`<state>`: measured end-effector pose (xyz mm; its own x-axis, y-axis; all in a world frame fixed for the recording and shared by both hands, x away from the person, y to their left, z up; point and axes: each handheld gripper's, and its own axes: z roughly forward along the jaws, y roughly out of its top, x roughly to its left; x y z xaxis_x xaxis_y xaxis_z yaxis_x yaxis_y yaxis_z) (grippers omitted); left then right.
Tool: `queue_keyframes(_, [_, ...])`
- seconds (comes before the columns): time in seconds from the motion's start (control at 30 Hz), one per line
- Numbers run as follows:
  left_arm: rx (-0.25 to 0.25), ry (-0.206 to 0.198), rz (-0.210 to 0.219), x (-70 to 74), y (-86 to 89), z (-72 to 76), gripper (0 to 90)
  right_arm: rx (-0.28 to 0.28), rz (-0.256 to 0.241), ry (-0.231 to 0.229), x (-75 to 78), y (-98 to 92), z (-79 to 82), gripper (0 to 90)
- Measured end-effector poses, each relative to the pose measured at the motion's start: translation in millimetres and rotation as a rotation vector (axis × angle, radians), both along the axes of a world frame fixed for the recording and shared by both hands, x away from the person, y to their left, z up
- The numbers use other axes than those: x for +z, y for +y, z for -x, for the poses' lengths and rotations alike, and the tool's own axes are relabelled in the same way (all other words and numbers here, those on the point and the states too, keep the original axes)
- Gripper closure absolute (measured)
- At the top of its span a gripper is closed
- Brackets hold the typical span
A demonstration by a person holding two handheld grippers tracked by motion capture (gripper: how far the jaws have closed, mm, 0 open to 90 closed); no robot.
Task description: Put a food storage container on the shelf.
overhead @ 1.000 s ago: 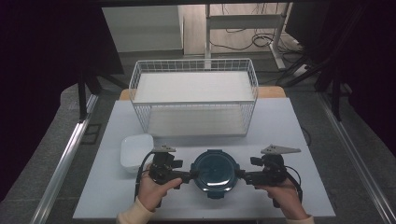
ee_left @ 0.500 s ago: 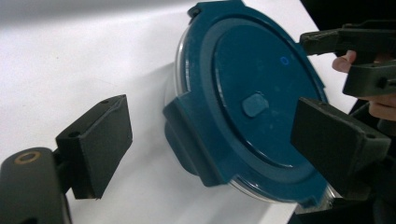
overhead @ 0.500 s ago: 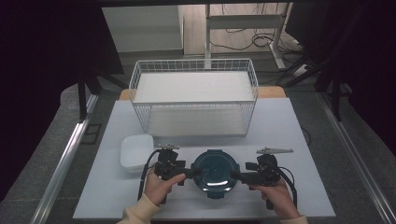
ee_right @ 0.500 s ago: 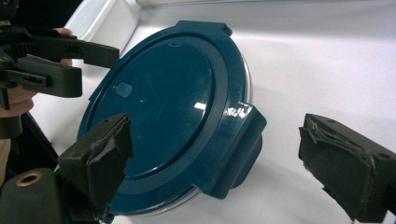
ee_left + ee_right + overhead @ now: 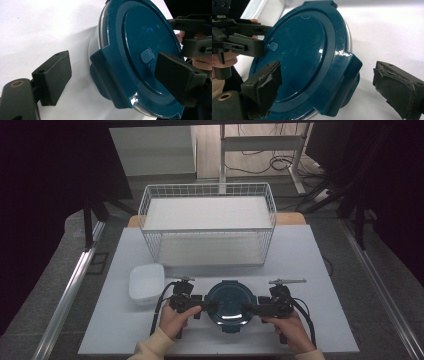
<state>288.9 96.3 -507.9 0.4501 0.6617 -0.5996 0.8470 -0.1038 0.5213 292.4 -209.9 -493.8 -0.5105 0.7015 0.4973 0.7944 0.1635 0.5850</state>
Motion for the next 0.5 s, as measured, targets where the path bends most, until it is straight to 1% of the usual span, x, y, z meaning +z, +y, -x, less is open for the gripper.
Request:
queue_keyframes(0.03, [-0.001, 0.004, 0.006, -1.1, -0.7, -0.7, 14.0, 0.0, 0.003, 0.004, -1.0, 0.8, -0.2, 7.9])
queue_keyframes(0.07, [0.006, 0.018, 0.018, -2.2, -1.9, -1.2, 14.1, 0.002, 0.003, 0.007, -1.8, 1.8, -0.3, 7.9])
queue_keyframes(0.13, [-0.001, 0.026, 0.031, -3.4, -2.2, -2.6, 14.7, 0.005, 0.001, 0.016, -3.2, 3.8, -0.4, 7.9])
queue_keyframes(0.2, [-0.006, 0.029, 0.035, -3.9, -3.2, -2.9, 15.4, 0.007, 0.0, 0.023, -5.0, 5.4, -0.8, 8.0])
queue_keyframes(0.23, [-0.018, 0.038, 0.041, -4.6, -3.4, -3.5, 15.4, 0.007, 0.0, 0.027, -5.7, 5.8, -1.0, 8.0])
queue_keyframes(0.33, [-0.023, 0.055, 0.059, -6.4, -4.9, -4.3, 15.3, 0.003, -0.02, 0.049, -8.0, 7.5, -2.3, 8.5])
queue_keyframes(0.4, [-0.032, 0.073, 0.073, -7.6, -5.9, -4.9, 15.6, 0.007, -0.031, 0.058, -9.0, 8.4, -3.0, 9.6])
queue_keyframes(0.47, [-0.063, 0.105, 0.093, -8.9, -7.6, -5.5, 16.9, 0.014, -0.049, 0.076, -10.0, 9.7, -3.3, 12.2])
queue_keyframes(0.5, [-0.075, 0.115, 0.096, -9.3, -9.0, -5.2, 17.3, 0.021, -0.066, 0.097, -10.8, 11.2, -3.7, 13.3])
